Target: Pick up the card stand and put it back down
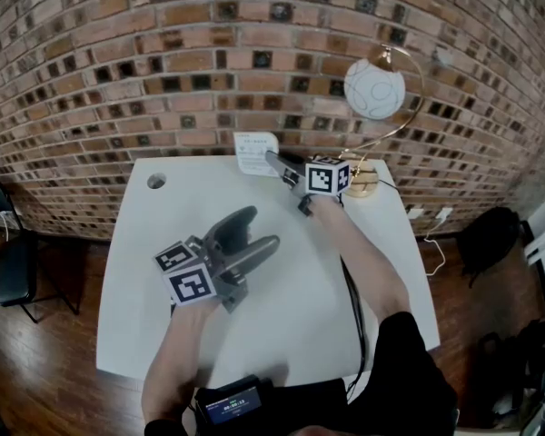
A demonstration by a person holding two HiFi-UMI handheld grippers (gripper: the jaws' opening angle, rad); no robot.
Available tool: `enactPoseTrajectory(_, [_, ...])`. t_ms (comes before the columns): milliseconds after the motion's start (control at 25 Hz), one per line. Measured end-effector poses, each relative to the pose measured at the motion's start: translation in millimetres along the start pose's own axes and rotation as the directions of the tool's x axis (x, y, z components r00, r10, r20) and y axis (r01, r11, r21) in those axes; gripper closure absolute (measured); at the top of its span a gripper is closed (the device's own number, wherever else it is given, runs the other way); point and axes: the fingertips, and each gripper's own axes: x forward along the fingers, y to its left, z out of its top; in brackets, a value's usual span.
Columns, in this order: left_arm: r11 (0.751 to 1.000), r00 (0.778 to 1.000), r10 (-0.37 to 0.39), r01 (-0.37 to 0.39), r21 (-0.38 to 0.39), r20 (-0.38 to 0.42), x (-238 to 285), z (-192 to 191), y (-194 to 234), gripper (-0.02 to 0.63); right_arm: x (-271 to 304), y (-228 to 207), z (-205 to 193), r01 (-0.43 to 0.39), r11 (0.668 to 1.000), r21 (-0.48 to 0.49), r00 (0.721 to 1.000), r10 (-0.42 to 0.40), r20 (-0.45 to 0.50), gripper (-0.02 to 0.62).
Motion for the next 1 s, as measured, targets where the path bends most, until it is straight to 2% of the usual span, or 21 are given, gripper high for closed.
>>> enactPoseTrajectory(520, [1.0,1.0,0.003,-0.003,0.007,-0.005,0,-1,1,0.192,-2,-13,-7,0.039,0.999,-0.015,0.998,-0.039,-0.052,0.56])
enactPoseTrajectory(720, [1.0,1.0,0.005,-0.005,0.01,-0.009,0,-1,1,0.192,-7,-20,-13,0.093,0.994,-0.061,0.99,-0.099,-0.102,0.541])
enactPoseTrajectory(1000, [1.0,1.0,0.01,-0.01,0.013,-0.012,0,-2,2,0.192,-17,-33,-23,0.189,0.974,-0.121,0.963,-0.208,-0.171,0.497])
